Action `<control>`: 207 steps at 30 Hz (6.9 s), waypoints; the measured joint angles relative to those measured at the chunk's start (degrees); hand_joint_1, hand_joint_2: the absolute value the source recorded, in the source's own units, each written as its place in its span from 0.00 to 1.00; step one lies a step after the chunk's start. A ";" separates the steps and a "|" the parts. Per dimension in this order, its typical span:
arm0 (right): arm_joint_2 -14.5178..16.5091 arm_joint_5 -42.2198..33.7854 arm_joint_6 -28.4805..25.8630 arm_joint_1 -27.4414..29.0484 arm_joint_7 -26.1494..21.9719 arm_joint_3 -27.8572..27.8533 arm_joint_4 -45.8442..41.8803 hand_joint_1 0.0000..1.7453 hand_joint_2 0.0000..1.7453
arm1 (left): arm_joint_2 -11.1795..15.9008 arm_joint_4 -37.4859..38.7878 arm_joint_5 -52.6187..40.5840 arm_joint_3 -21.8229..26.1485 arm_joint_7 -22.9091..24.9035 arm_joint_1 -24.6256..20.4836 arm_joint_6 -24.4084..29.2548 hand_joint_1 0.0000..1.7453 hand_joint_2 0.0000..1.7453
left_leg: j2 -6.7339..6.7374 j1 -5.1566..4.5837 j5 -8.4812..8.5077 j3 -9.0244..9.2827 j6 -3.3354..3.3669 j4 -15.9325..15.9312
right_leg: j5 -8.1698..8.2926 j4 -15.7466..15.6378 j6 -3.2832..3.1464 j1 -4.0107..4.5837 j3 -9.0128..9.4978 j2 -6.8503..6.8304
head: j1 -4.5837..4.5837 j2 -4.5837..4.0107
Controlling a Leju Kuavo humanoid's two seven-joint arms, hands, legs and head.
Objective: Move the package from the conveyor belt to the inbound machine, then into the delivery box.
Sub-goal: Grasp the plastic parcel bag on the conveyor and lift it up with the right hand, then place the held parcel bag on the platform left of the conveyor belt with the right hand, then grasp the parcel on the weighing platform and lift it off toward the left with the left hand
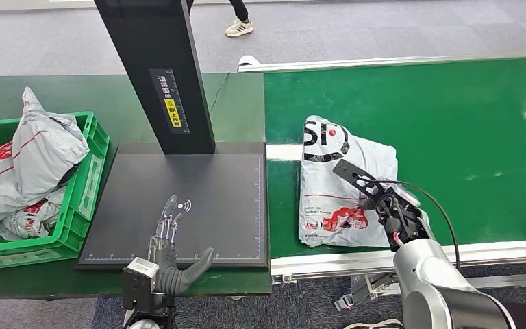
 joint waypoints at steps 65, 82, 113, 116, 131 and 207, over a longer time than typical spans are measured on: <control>6.54 -20.70 -29.09 -7.60 -49.02 -15.00 -7.72 1.00 1.00 | -0.01 -3.76 -1.74 1.48 -0.60 4.58 5.34 0.00 1.00 | 0.28 0.08 0.01 0.10 -0.05 -0.03 | 0.01 0.07 -0.03 0.07 0.01 0.20 | 0.00 0.00; 21.14 -46.40 -12.46 2.68 -44.64 24.25 -8.57 1.00 1.00 | 0.01 -6.86 -1.88 1.56 0.04 5.94 6.92 0.00 1.00 | 0.19 0.19 0.09 0.01 -0.28 -0.02 | -0.04 0.10 -0.13 0.17 -0.06 0.14 | 0.03 0.00; 20.58 -52.42 -6.36 3.63 -35.77 38.62 -7.09 0.00 1.00 | -4.02 -25.62 -5.10 15.76 -4.19 10.16 34.93 0.00 1.00 | 0.19 0.23 0.09 0.03 -0.29 -0.03 | -0.01 0.11 -0.19 0.21 -0.05 0.14 | 0.03 0.00; 20.52 -53.06 -6.91 3.66 -36.42 38.70 -7.06 0.00 1.00 | -4.42 -27.34 -5.76 17.24 -4.20 10.28 34.94 0.00 1.00 | 0.19 0.23 0.09 0.04 -0.29 -0.03 | -0.01 0.11 -0.19 0.21 -0.05 0.14 | 0.03 -0.01; 18.80 -61.14 -9.54 5.86 -54.82 35.38 -15.64 0.00 1.00 | -4.76 -26.76 -8.32 18.17 -4.20 9.66 35.00 0.00 1.00 | 0.20 0.22 0.09 0.08 -0.29 -0.02 | -0.01 0.10 -0.19 0.21 -0.05 0.15 | 0.03 0.01; 19.28 -60.00 -16.76 48.23 -59.05 22.38 -78.50 0.00 1.00 | -0.39 43.01 -52.56 -9.01 29.76 -33.70 18.95 0.00 1.00 | -0.04 0.23 0.05 0.20 -0.43 -0.03 | -0.03 0.08 -0.32 0.22 0.17 -0.05 | 0.02 -0.01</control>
